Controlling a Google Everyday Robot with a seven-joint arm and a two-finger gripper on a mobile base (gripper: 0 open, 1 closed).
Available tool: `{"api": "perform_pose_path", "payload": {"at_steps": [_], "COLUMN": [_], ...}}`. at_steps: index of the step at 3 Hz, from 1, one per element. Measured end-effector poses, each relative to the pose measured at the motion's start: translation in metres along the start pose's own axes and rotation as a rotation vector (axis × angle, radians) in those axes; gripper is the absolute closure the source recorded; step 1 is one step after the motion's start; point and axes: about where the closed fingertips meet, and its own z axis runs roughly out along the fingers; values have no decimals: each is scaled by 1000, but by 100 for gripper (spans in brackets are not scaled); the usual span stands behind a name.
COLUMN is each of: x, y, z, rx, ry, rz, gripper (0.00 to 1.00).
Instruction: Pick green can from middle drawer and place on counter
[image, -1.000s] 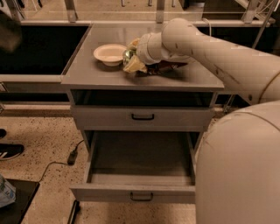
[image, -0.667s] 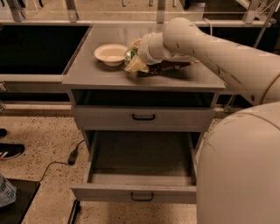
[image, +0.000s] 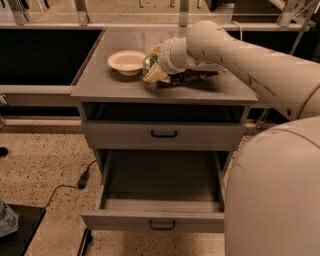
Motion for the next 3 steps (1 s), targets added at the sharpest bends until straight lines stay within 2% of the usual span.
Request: {"api": "perform_pose_path", "payload": {"at_steps": [3], "x": [0], "y": [0], "z": [0], "rx": [0], "ry": [0], "rz": [0], "gripper": [0]}}
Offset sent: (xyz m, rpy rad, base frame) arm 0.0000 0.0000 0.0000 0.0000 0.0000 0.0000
